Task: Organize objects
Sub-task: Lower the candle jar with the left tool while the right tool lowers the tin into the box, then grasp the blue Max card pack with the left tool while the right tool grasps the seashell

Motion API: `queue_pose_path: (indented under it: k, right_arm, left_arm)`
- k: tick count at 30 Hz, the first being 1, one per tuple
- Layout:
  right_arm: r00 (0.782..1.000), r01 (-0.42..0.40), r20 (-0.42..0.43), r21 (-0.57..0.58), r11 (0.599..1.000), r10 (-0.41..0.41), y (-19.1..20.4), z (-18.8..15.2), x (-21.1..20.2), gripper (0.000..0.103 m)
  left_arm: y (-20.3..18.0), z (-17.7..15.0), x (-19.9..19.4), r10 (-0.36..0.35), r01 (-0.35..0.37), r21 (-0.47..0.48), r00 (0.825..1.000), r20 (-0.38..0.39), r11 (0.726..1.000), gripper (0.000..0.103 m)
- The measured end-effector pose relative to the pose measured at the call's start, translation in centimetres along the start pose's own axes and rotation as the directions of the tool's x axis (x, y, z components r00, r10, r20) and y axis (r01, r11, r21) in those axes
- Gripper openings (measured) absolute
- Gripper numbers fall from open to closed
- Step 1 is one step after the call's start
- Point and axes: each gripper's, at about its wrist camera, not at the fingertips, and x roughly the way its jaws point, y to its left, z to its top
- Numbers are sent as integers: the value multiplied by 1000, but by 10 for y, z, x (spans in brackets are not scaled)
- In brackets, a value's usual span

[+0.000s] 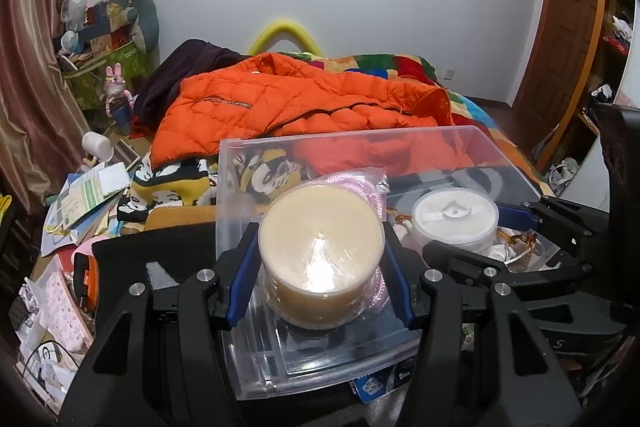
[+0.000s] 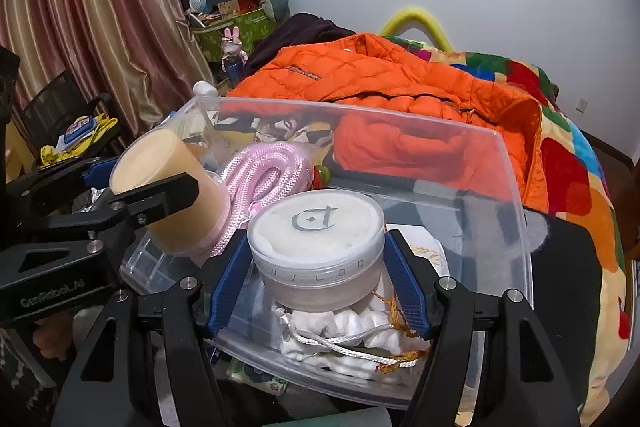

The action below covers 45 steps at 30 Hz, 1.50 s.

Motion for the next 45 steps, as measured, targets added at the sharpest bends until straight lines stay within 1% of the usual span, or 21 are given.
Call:
queue_pose_path:
  k: [6, 10, 12, 15, 20, 22, 26, 28, 30, 33, 37, 40, 45]
  right_arm:
    - [1000, 11, -15, -8, 1000, -11, 1, 2, 1, 64]
    - [1000, 20, -17, -8, 1000, -20, 3, 2, -3, 66]
    - [1000, 20, -15, -13, 1000, -20, 5, 1, -6, 68]
    - [999, 33, -8, -36, 999, -33, 9, 0, -11, 68]
    - [999, 43, 13, -48, 998, -43, 11, -1, -26, 68]
    - [999, 50, 22, -47, 998, -49, 10, -1, -32, 69]
    - [998, 58, 36, -41, 997, -57, 7, -2, -44, 69]
    - [997, 65, 45, -37, 997, -63, 6, -3, -53, 69]
    - [996, 73, 55, -33, 997, -71, 3, -6, -61, 69]
    - [994, 88, 74, -24, 996, -86, -5, -9, -77, 70]
    - [989, 113, 96, -8, 994, -112, -18, -19, -96, 77]
    - [988, 122, 95, 12, 992, -122, -30, -29, -106, 77]
    - [986, 146, 70, 35, 989, -149, -48, -48, -109, 77]
  left_arm:
    - [-3, 0, -1, -2, 2, 23, 1000, -17, 1000, 56]
    - [-5, -1, -5, 19, -19, 37, 1000, -7, 999, 56]
    - [-3, -1, -8, 7, -6, 29, 1000, -13, 1000, 56]
    - [0, -1, -12, 1, -1, 16, 1000, -22, 1000, 56]
    - [0, -2, -24, 13, -13, 15, 1000, -2, 1000, 57]
    - [-2, -2, -32, -1, 1, 21, 1000, 6, 1000, 59]
    - [-12, 0, -47, 2, -4, 54, 1000, 30, 999, 59]
    - [-16, 1, -55, 1, -3, 65, 999, 40, 998, 61]
    - [-21, 0, -64, -1, -3, 74, 999, 54, 997, 68]
    - [-25, -3, -75, -7, 1, 90, 998, 64, 996, 69]
    - [-31, -11, -77, -27, 23, 114, 999, 34, 993, 69]
    - [-35, -21, -72, -18, 18, 122, 1000, -2, 992, 69]
    - [-37, -41, -62, -18, 25, 122, 998, -64, 992, 69]
